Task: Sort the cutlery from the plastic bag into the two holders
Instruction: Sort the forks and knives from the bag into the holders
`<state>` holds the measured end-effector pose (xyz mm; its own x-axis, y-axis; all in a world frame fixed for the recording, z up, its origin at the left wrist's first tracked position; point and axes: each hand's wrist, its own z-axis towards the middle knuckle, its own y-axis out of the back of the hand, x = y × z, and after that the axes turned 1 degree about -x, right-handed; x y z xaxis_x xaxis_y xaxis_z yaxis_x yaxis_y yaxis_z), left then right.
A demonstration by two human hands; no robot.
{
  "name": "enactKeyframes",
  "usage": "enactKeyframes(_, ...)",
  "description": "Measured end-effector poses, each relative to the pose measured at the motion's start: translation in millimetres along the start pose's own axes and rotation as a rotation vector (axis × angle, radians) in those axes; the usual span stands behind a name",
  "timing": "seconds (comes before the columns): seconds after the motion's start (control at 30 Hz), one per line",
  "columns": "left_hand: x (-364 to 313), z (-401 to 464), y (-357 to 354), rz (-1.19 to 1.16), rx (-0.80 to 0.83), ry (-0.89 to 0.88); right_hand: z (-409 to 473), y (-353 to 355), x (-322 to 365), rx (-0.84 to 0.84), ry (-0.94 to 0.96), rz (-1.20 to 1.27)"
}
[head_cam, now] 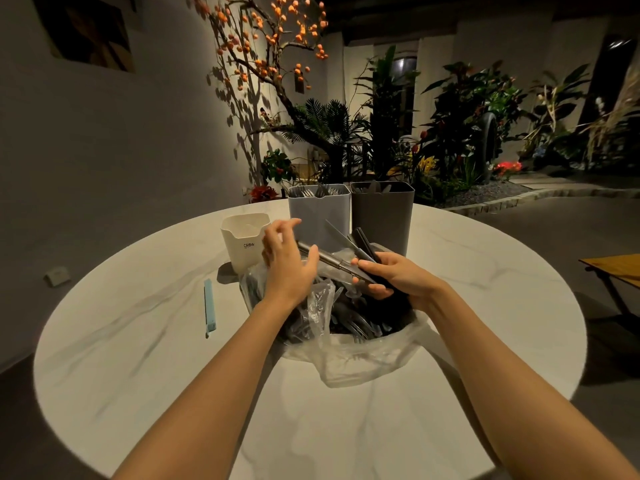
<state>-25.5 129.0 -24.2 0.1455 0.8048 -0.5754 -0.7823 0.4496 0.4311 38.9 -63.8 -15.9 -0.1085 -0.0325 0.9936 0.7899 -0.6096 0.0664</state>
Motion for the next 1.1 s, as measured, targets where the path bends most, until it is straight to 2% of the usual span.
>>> enactKeyframes(0.03,1.8,-1.7,0.9,0.133,0.006,-0.151,0.1,-0.9,0.4,0.004,0.004,-0.004)
enactKeyframes(0.1,0.5,-4.4,3.3,0.26,0.12,-0.358,0.5,-1.9,1.8,0.005,0.009,-0.001)
enactKeyframes(0.17,-4.0,-5.5,5.9,0.327,0.232,-0.463,0.0,-2.2,3.2,0.001,0.011,0.003)
enactKeyframes(0.27,-7.0,-3.0,4.3,0.466,0.183,-0.576,-1.2,-3.1,4.2,-0.057,-0.01,0.036)
enactKeyframes(0.37,-8.9,0.9,8.1,0.43,0.067,-0.581,-2.7,-2.4,5.0,-0.142,-0.066,0.015)
enactKeyframes(0.43,-8.7,1.8,11.6,0.388,0.015,-0.593,-2.6,-2.5,4.4,-0.128,-0.103,-0.06)
enactKeyframes(0.63,-10.6,3.4,10.1,0.466,0.036,-0.748,-5.5,-9.4,8.5,-0.047,-0.167,-0.184)
enactKeyframes(0.9,-12.5,1.4,12.7,0.451,-0.039,-0.75,-7.5,-15.0,11.0,-0.023,-0.147,-0.091)
enactKeyframes(1.1,-16.8,-3.5,11.9,0.365,0.015,-0.782,-5.6,-12.8,10.3,0.056,-0.126,0.098)
